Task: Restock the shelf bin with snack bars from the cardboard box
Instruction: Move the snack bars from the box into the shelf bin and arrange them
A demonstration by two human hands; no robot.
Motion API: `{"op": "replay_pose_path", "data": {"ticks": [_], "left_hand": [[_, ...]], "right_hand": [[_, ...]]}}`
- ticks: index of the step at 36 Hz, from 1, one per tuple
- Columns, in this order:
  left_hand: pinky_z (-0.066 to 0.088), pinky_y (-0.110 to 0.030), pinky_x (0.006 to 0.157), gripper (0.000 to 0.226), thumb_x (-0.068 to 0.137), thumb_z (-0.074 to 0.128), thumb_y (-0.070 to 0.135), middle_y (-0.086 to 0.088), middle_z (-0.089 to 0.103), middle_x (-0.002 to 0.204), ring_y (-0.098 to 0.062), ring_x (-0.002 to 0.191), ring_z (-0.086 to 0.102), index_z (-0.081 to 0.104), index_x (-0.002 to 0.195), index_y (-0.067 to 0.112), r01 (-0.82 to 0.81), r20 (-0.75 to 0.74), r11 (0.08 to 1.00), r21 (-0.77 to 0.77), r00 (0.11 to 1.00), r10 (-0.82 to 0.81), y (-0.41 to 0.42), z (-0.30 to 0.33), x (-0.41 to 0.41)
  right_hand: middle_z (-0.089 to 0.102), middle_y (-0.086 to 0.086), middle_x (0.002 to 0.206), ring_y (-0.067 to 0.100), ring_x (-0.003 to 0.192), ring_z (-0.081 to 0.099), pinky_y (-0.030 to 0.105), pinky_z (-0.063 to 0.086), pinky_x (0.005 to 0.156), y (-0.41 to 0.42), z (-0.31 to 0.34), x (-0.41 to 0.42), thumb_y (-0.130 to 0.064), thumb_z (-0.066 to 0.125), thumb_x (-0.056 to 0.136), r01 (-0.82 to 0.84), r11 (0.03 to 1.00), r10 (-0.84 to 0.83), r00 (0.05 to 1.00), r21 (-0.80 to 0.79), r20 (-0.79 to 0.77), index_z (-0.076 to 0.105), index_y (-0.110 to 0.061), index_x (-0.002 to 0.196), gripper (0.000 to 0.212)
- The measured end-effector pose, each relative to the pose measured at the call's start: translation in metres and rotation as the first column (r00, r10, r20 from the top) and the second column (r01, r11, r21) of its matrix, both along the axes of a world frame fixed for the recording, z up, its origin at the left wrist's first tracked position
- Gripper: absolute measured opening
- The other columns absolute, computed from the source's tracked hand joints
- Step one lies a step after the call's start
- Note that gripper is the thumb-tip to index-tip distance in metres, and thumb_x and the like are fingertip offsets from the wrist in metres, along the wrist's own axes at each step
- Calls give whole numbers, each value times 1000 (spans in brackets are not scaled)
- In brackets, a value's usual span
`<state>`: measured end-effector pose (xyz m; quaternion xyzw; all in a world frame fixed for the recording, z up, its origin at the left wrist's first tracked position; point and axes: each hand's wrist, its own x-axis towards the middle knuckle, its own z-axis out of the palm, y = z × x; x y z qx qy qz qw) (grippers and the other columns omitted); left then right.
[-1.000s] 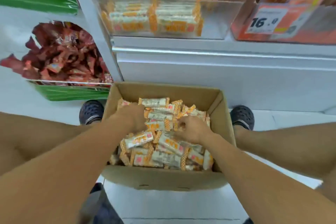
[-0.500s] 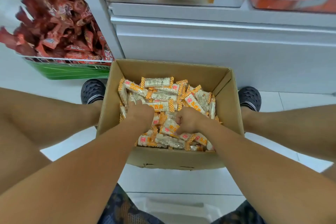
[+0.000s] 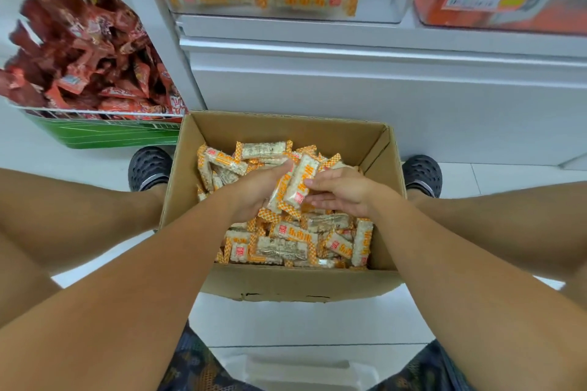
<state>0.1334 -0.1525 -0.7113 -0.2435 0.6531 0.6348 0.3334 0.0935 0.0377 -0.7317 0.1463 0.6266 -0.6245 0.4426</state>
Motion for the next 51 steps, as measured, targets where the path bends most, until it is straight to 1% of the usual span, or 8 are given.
{"op": "replay_pose_path", "data": {"ticks": [8,14,21,32,36,42,47,51], "left_hand": [[29,-43,111,94,87,73,18,-5,17,164,-30,147,26,11,158,19,-4,-1,976,-220,1000,3,-3,-7,1],[36,-37,102,98,85,70,5,-10,18,164,-33,145,28,7,158,18,-12,8,964,-267,1000,14,-2,-2,1],[34,-31,85,96,84,64,-1,-11,20,162,-29,115,49,6,158,16,19,45,963,-267,999,-8,0,0,5],[15,-46,119,118,75,83,40,-9,19,163,-24,150,17,5,157,7,-220,33,973,-64,974,223,-2,2,2],[25,-36,113,98,71,83,55,7,41,149,-11,139,33,37,145,9,-260,45,965,37,965,258,0,11,0],[18,-51,117,136,56,91,54,-8,23,162,-28,149,19,10,157,12,-205,29,977,-58,978,206,-8,2,3],[16,-52,118,121,73,85,40,-12,18,163,-31,150,17,4,157,9,-126,20,985,-119,991,130,-5,-3,3],[15,-50,119,122,73,84,40,-12,17,163,-30,150,17,2,157,9,-123,11,987,-103,992,125,-3,-3,4]], "right_hand": [[70,1,72,11,66,62,31,54,65,14,-21,-3,-28,87,76,-62,766,347,877,639,-331,74,-7,75,25],[67,6,106,23,91,66,38,59,81,16,-37,18,-26,81,83,-393,317,790,613,863,-11,67,-11,111,35],[59,0,76,23,79,62,39,58,78,2,-37,26,-44,71,86,-369,133,871,486,920,68,56,-19,67,35],[69,-4,83,14,83,62,30,52,72,-5,22,-17,-37,90,70,-169,849,354,886,501,-301,74,-5,79,36],[70,8,75,16,69,65,26,57,58,-21,31,-6,-17,89,73,-217,944,283,920,250,-271,72,-3,88,26],[75,10,98,18,87,72,28,60,72,-12,26,-9,-3,77,84,-298,932,334,927,206,-171,72,-10,106,23],[66,8,119,29,109,63,41,56,88,17,12,-8,-13,88,72,-505,68,875,444,860,192,65,-6,118,53],[60,10,127,33,114,61,43,55,88,26,-13,15,-6,87,71,-507,-100,875,365,856,318,56,-7,126,62]]}}
